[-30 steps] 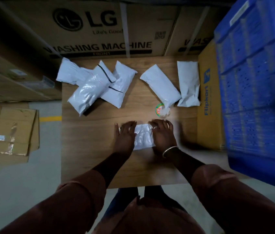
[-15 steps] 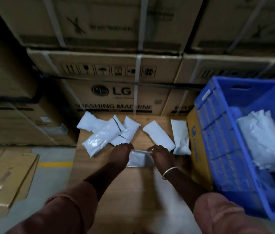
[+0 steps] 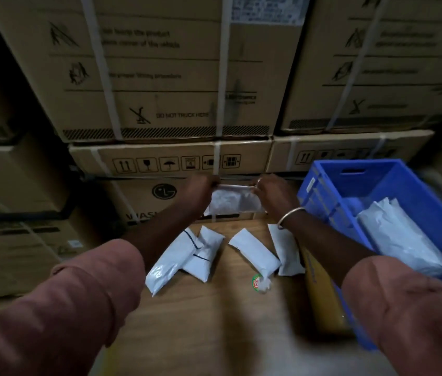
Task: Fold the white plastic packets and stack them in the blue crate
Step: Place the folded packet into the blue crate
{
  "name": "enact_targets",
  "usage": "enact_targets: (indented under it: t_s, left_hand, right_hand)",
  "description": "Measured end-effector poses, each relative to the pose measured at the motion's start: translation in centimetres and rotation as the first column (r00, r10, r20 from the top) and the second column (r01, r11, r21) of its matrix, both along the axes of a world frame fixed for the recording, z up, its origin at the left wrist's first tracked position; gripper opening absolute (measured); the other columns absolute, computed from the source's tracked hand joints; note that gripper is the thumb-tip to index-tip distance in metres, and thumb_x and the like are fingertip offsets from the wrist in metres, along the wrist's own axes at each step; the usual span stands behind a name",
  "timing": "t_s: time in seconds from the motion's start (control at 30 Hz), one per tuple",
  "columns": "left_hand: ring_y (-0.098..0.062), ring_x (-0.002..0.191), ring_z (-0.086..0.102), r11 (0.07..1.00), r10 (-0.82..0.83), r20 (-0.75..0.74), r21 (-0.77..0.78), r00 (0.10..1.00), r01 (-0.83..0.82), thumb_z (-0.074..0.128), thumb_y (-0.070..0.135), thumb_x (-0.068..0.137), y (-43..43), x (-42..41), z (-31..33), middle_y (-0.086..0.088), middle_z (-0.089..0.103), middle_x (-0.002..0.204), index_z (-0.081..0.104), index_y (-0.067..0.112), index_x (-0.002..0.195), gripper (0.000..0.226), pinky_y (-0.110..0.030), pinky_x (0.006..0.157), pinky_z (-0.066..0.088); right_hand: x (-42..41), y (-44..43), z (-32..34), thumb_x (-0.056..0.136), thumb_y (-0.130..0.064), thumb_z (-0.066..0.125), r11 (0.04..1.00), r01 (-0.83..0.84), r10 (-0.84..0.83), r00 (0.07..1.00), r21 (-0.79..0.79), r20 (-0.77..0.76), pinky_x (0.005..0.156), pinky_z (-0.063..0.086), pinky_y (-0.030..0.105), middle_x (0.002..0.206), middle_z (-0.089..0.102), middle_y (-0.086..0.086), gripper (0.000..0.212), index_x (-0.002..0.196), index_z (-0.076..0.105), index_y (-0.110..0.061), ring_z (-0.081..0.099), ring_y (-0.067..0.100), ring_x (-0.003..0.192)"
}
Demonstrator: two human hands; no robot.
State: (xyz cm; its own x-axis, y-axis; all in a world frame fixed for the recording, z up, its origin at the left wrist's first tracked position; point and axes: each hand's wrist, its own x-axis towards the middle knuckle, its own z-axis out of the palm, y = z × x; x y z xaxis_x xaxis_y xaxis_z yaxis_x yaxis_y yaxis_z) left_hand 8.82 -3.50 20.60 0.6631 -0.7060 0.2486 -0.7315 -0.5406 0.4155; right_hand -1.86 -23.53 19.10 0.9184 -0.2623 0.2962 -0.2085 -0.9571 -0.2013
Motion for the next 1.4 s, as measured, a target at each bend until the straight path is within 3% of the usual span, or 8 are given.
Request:
enact_targets:
  t_s: [0.1,0.27,0.43,0.6,0.77,0.97,1.13,1.4]
  left_hand:
    - [-0.021,0.094,0.070,0.997,-0.062,0.013,-0.049,0.998,0.062,0.056,0.009,0.099,-2.2,-0.3,2.4,-0.011,0.074,0.107,0.073,0.011,0.111,0.021,-0.028,0.078,0.049]
    - [-0.022,0.094,0.070,0.967,-0.249,0.087,-0.029,0.965,0.253,0.057,0.006,0.092,-8.6,-2.2,6.1,-0.009,0.075,0.104,0.074,0.014,0.108,0.024,-0.033,0.081,0.053]
    - [-0.033,0.108,0.068,0.927,-0.367,0.272,0.022,0.890,0.376,0.058,0.004,0.082,-17.5,-6.7,10.4,-0.012,0.074,0.115,0.074,0.017,0.116,0.040,-0.040,0.087,0.054]
    - [-0.034,0.103,0.068,0.873,-0.483,0.300,0.087,0.823,0.480,0.054,0.007,0.080,-26.5,-11.9,11.2,-0.013,0.075,0.109,0.075,0.016,0.111,0.038,-0.039,0.079,0.051]
    - [-0.031,0.095,0.071,0.799,-0.598,0.257,0.123,0.759,0.588,0.059,0.007,0.078,-34.0,-15.5,9.3,-0.008,0.076,0.102,0.074,0.022,0.108,0.037,-0.037,0.074,0.054]
    - [-0.028,0.105,0.069,0.683,-0.730,0.280,0.333,0.623,0.650,0.066,0.005,0.075,-39.6,-17.0,5.7,-0.005,0.072,0.114,0.071,0.023,0.115,0.044,-0.037,0.082,0.053]
    - [-0.026,0.100,0.070,0.621,-0.767,0.187,0.459,0.614,0.635,0.068,0.019,0.081,-42.5,-16.7,1.0,-0.001,0.073,0.112,0.071,0.029,0.111,0.032,-0.034,0.081,0.054]
    - [-0.035,0.107,0.066,0.519,-0.820,0.104,0.548,0.562,0.656,0.067,0.009,0.079,-44.0,-17.5,-5.2,-0.013,0.072,0.115,0.073,0.015,0.117,0.039,-0.041,0.086,0.054]
  right_hand:
    - [-1.3,-1.7,2.2,0.087,-0.018,0.064,1.000,0.018,-0.019,0.999,0.008,0.042,0.080,0.052,0.034,0.096,0.073,0.009,0.015,0.097,0.076,-0.017,0.068,0.028,0.095]
    - [-6.3,-6.6,5.5,0.090,-0.024,0.059,0.988,0.153,-0.151,0.987,-0.020,0.061,0.083,0.052,0.041,0.093,0.071,0.013,0.018,0.093,0.073,-0.013,0.065,0.033,0.094]
    - [-13.4,-13.5,8.9,0.088,-0.026,0.051,0.967,0.246,-0.236,0.961,-0.059,0.147,0.078,0.053,0.045,0.088,0.071,0.020,0.031,0.090,0.075,-0.006,0.066,0.037,0.088]
    - [-20.3,-19.8,10.1,0.090,-0.031,0.057,0.907,0.421,-0.419,0.900,0.008,0.118,0.079,0.052,0.044,0.095,0.072,0.018,0.027,0.096,0.075,-0.011,0.066,0.036,0.093]
    - [-26.1,-23.5,9.0,0.086,-0.018,0.068,0.872,0.482,-0.489,0.864,0.088,0.120,0.080,0.052,0.038,0.096,0.074,0.015,0.016,0.100,0.076,-0.015,0.067,0.034,0.096]
    - [-28.2,-25.4,4.7,0.086,-0.017,0.068,0.798,0.561,-0.573,0.820,0.219,-0.013,0.081,0.053,0.032,0.101,0.075,0.012,0.017,0.102,0.075,-0.017,0.069,0.030,0.098]
    - [-27.5,-26.1,-0.7,0.086,-0.019,0.066,0.766,0.585,-0.565,0.810,0.268,-0.153,0.081,0.055,0.035,0.105,0.074,0.012,0.022,0.107,0.073,-0.017,0.069,0.031,0.100]
    - [-26.9,-27.1,-7.1,0.085,-0.015,0.058,0.710,0.647,-0.553,0.756,0.276,-0.350,0.078,0.052,0.036,0.101,0.069,0.020,0.019,0.098,0.067,-0.004,0.068,0.036,0.096]
